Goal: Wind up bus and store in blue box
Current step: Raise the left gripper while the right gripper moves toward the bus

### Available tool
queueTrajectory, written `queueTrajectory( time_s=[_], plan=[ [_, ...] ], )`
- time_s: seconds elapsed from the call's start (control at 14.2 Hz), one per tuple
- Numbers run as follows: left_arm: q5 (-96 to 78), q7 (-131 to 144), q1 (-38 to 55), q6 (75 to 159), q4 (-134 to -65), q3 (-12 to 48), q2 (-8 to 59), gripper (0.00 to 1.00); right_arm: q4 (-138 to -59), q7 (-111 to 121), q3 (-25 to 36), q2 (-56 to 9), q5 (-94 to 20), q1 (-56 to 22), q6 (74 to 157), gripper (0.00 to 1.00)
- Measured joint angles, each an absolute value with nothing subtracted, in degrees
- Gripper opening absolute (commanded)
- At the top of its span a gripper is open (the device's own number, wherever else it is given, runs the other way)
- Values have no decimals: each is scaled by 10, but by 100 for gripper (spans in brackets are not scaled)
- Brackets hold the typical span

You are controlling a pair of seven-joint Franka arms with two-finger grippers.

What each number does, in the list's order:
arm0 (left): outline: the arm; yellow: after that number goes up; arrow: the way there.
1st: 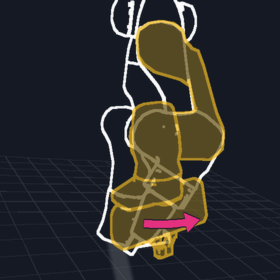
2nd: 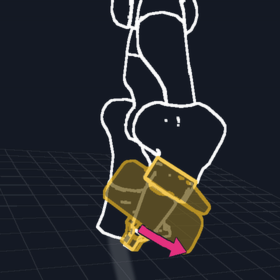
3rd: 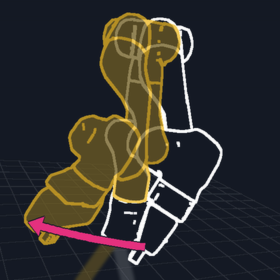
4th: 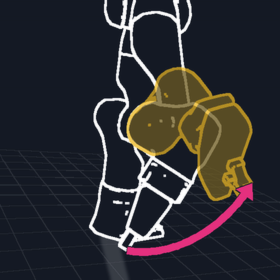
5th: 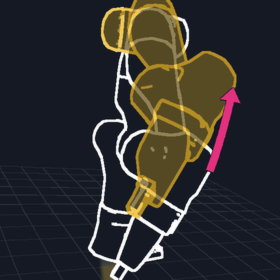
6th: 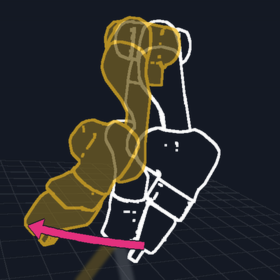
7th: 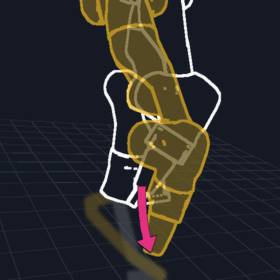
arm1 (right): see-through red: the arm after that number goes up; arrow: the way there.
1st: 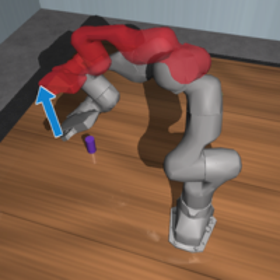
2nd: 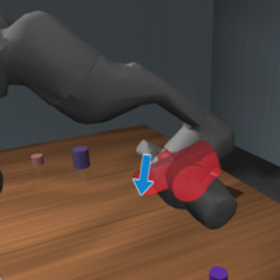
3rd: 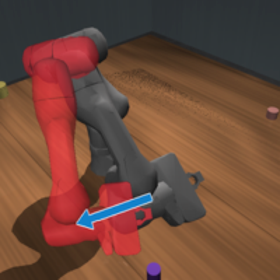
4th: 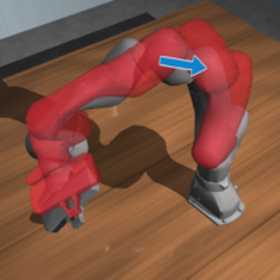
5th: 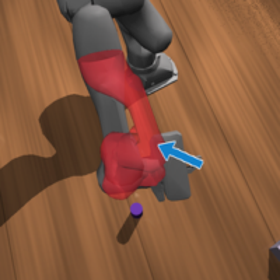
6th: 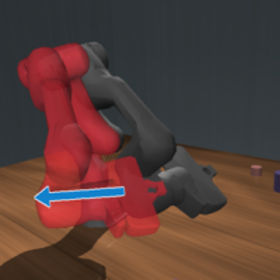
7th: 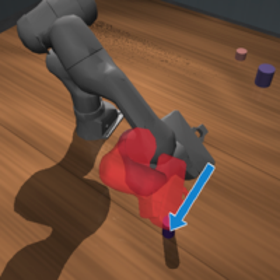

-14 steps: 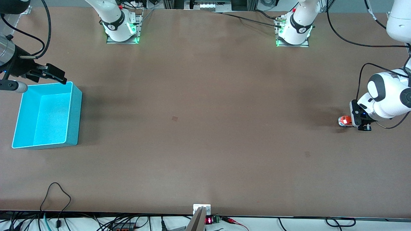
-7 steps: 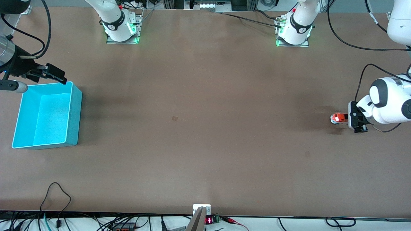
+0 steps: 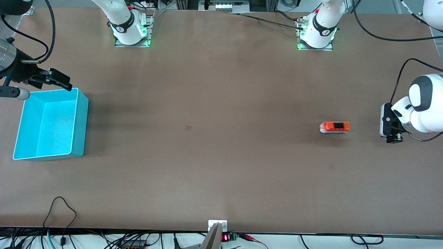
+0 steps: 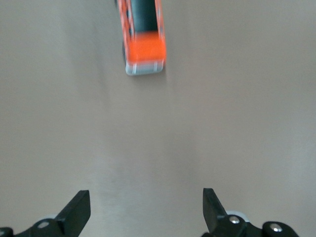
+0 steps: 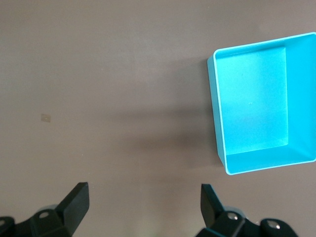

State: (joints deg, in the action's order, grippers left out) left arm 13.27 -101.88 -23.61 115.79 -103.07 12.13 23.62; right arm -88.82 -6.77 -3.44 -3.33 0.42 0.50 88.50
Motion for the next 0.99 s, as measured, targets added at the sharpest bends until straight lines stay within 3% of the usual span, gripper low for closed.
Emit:
queueTrajectory(
  time_s=[0.57, 0.99],
  plan=[
    [18, -996, -143, 1155, -989, 124, 213, 100, -888, -67, -34, -34, 4, 5, 885, 100],
    [16, -772, -91, 1155, -976, 123, 203, 100, -889, -67, -37, -39, 4, 3, 884, 100]
  ],
)
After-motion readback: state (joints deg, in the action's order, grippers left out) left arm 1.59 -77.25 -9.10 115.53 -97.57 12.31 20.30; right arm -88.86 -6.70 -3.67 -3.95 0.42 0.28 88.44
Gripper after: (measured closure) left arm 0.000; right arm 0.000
